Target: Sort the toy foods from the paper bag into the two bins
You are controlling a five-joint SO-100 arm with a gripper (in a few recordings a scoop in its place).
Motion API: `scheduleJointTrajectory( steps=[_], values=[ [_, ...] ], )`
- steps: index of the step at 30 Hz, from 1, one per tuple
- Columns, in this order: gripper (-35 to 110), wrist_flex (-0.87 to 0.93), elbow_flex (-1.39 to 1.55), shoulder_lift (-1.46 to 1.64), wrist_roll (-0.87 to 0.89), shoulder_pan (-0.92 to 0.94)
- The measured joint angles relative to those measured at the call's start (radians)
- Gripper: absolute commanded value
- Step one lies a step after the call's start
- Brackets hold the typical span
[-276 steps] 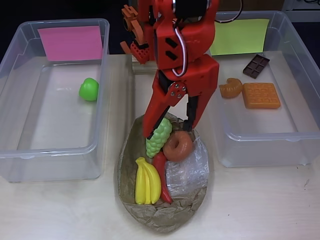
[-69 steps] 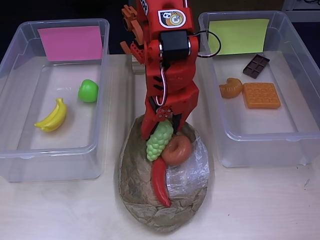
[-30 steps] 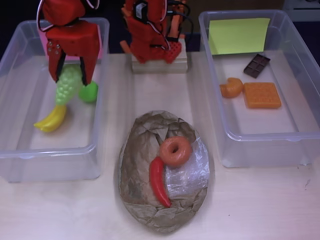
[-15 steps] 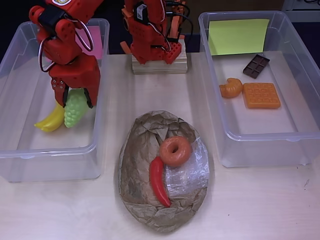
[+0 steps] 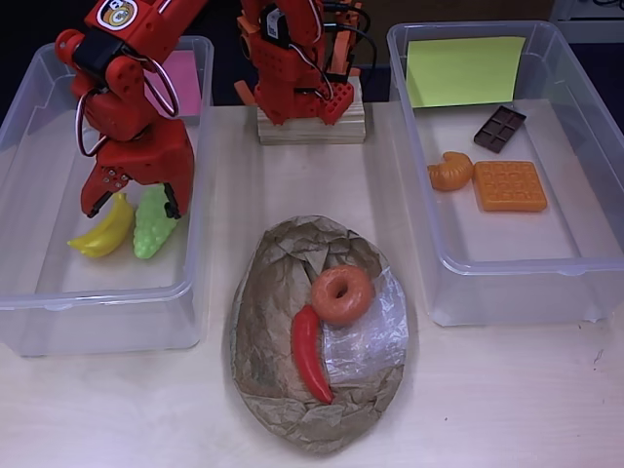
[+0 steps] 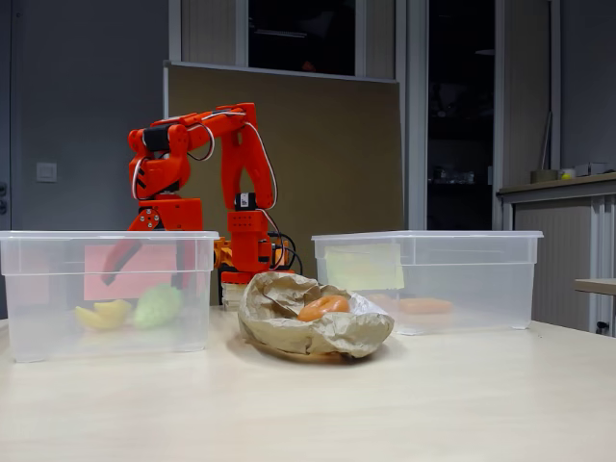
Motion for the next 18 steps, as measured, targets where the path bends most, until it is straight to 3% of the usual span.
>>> scheduleJointTrajectory(
  steps=[9, 18],
  values=[
    [50, 0.018, -0.04, 0.034, -0.077, 0.037],
    [47, 0.061, -0.114, 0.255, -0.176, 0.077]
  ],
)
